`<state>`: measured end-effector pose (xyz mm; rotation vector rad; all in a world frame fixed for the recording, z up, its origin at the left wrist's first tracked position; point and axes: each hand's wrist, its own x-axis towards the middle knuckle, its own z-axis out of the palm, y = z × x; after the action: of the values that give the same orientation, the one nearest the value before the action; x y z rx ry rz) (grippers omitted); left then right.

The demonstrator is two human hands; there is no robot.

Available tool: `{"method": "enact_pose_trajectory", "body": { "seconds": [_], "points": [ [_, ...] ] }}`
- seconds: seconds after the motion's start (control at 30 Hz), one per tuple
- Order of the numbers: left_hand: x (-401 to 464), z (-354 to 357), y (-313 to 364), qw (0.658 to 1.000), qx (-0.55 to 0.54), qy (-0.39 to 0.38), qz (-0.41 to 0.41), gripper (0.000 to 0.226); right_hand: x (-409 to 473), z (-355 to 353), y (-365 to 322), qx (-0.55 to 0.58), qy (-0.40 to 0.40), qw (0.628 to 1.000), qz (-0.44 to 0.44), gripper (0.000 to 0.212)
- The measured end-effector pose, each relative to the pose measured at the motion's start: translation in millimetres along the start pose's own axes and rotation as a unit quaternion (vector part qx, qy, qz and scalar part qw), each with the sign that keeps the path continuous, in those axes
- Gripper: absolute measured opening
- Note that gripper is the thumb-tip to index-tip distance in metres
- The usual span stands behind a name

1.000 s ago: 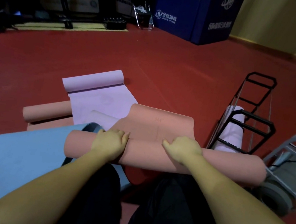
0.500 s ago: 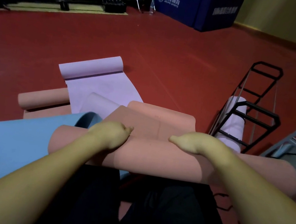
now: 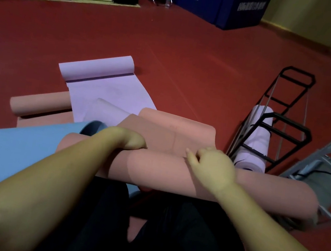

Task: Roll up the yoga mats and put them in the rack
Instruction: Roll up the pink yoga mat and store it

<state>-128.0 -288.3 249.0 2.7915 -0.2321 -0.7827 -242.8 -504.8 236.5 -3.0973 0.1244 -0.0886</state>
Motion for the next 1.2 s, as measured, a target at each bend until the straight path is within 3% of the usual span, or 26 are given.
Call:
{"method": "enact_pose_trajectory", "body": {
  "seconds": [0.13, 0.23, 0.3, 0.47, 0.63, 0.73, 0.83, 0.93, 1.03, 1.2],
  "points": [
    [1.4, -4.7, 4.2, 1.0, -0.006, -0.02, 0.006, 0.046, -23.8, 15.3, -21.0, -0.04, 0.012, 0.999, 0.005, 0.069],
    [14.7, 1.0, -1.9, 0.996, -0.053, -0.066, -0.006, 0.052, -22.0, 27.7, -16.8, -0.025, 0.074, 0.997, 0.027, 0.064],
    [15.8, 5.1, -4.2, 0.995, -0.078, -0.058, -0.015, 0.054, -15.1, 27.7, -13.5, -0.015, 0.062, 0.997, 0.035, 0.065],
    [29.2, 19.2, -15.9, 0.997, 0.022, 0.074, -0.017, 0.055, -5.9, 27.7, -11.8, -0.013, 0.059, 0.998, 0.024, 0.076],
    [6.8, 31.1, -20.8, 0.964, 0.005, 0.266, 0.01, 0.047, -2.9, 24.2, -12.4, -0.027, 0.037, 0.999, 0.027, 0.07],
    [-16.9, 57.6, -27.2, 0.941, 0.003, 0.329, 0.084, 0.046, 5.5, 20.5, -8.1, -0.006, -0.009, 0.999, 0.038, 0.068],
    [-30.2, 86.8, -48.8, 0.904, 0.123, 0.368, 0.181, 0.054, 14.7, 13.9, -5.9, 0.009, -0.066, 0.997, 0.044, 0.071],
    [-32.5, 95.4, -67.7, 0.894, 0.193, 0.347, 0.205, 0.091, 22.2, 6.8, -7.3, 0.018, -0.102, 0.994, 0.037, 0.073],
    [-34.6, 96.2, -69.6, 0.908, 0.248, 0.285, 0.18, 0.115, 30.1, -0.4, -9.6, 0.021, -0.137, 0.99, 0.032, 0.074],
    [-35.0, 77.7, -62.1, 0.907, 0.265, 0.28, 0.168, 0.112, 36.5, -4.5, -11.8, 0.022, -0.169, 0.985, 0.035, 0.073]
  ]
}}
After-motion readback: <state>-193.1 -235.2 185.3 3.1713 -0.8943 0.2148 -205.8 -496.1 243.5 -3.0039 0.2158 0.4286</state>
